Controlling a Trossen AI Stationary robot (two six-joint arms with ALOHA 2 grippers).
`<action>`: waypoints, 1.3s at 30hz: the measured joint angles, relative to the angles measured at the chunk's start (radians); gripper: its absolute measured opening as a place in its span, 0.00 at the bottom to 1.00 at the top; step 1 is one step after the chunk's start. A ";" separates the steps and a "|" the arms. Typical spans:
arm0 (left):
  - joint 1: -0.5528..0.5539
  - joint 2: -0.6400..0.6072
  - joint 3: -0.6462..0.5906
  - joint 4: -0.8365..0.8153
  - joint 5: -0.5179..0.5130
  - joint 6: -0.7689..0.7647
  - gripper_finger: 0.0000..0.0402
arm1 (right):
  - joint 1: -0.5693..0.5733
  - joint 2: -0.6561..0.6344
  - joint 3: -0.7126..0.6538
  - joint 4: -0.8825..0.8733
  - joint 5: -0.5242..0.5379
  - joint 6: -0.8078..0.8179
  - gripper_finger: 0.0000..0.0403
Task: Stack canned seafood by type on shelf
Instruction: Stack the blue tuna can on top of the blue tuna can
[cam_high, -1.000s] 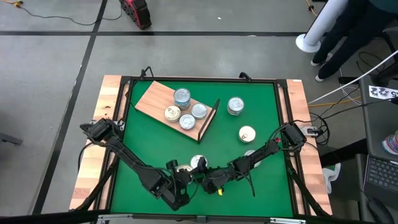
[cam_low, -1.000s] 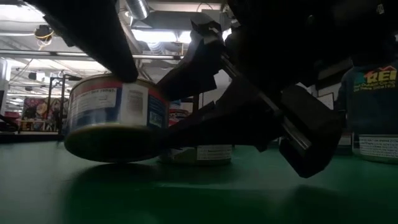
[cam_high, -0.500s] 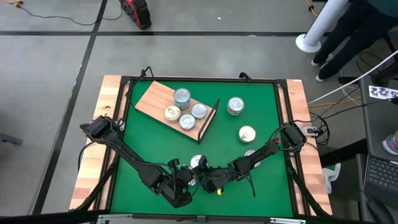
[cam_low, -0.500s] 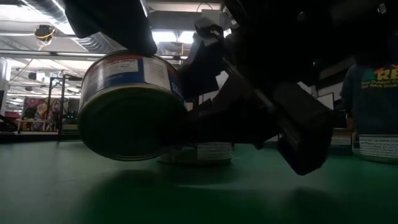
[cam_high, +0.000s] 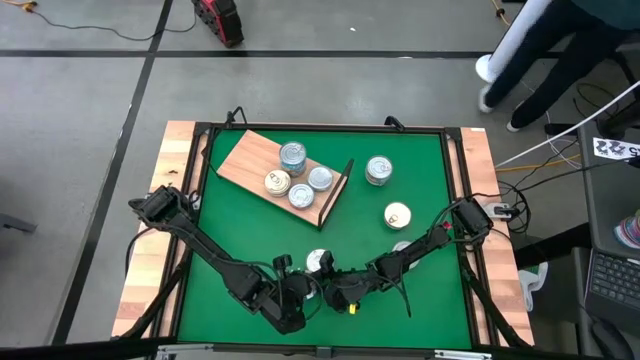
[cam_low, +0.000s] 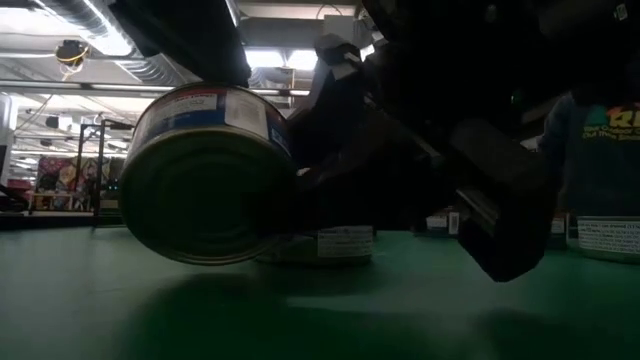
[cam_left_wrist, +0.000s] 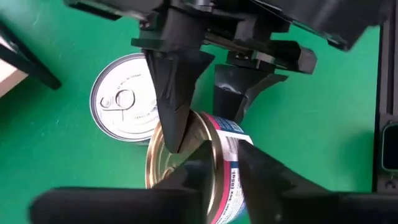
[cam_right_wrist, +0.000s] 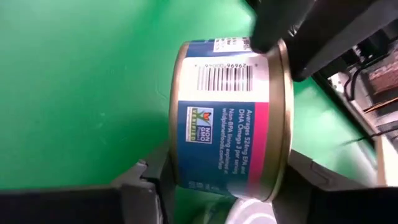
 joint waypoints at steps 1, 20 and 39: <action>0.000 0.000 0.000 0.000 0.001 0.011 0.23 | -0.001 0.000 0.000 0.000 -0.004 0.027 0.46; 0.000 0.000 0.001 -0.054 0.015 0.194 0.63 | 0.000 0.000 0.000 0.013 -0.025 0.439 0.48; 0.000 0.001 0.001 -0.086 0.021 0.198 0.47 | 0.000 0.000 0.000 0.074 -0.034 0.430 0.48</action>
